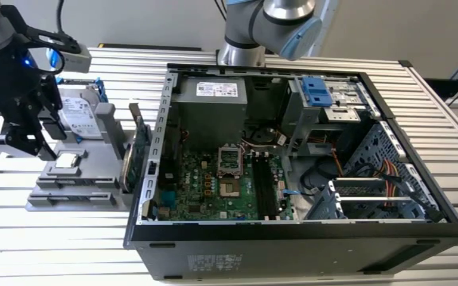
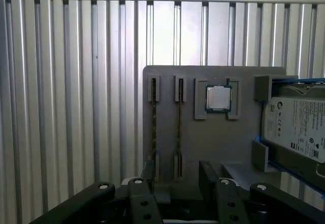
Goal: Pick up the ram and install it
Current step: 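Pick up the ram and move it above insertion slot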
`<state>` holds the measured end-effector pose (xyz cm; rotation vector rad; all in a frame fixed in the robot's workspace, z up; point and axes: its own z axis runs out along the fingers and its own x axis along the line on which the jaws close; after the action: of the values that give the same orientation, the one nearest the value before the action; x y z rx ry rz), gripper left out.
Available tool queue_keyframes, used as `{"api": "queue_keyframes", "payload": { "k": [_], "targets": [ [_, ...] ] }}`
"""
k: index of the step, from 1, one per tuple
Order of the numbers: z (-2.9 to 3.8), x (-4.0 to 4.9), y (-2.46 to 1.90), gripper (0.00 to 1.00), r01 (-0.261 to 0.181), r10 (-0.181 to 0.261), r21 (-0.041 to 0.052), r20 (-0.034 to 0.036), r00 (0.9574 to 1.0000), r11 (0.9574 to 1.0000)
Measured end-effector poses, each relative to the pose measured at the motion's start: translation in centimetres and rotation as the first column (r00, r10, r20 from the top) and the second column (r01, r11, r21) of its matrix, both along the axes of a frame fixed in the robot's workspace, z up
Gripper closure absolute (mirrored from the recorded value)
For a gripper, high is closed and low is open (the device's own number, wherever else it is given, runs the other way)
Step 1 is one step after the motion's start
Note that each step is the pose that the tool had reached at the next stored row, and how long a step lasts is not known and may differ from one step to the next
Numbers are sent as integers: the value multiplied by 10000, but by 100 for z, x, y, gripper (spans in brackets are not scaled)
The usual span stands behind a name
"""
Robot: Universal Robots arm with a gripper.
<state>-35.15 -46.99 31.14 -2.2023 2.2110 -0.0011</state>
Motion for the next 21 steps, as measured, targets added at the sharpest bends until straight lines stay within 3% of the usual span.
{"api": "queue_keyframes", "payload": {
  "k": [7,21],
  "targets": [
    [-52,0,0,0,0,0,-47,-5,10000,10000],
    [-168,0,0,0,-1,1,-268,-4,10000,9996]
  ]
}}
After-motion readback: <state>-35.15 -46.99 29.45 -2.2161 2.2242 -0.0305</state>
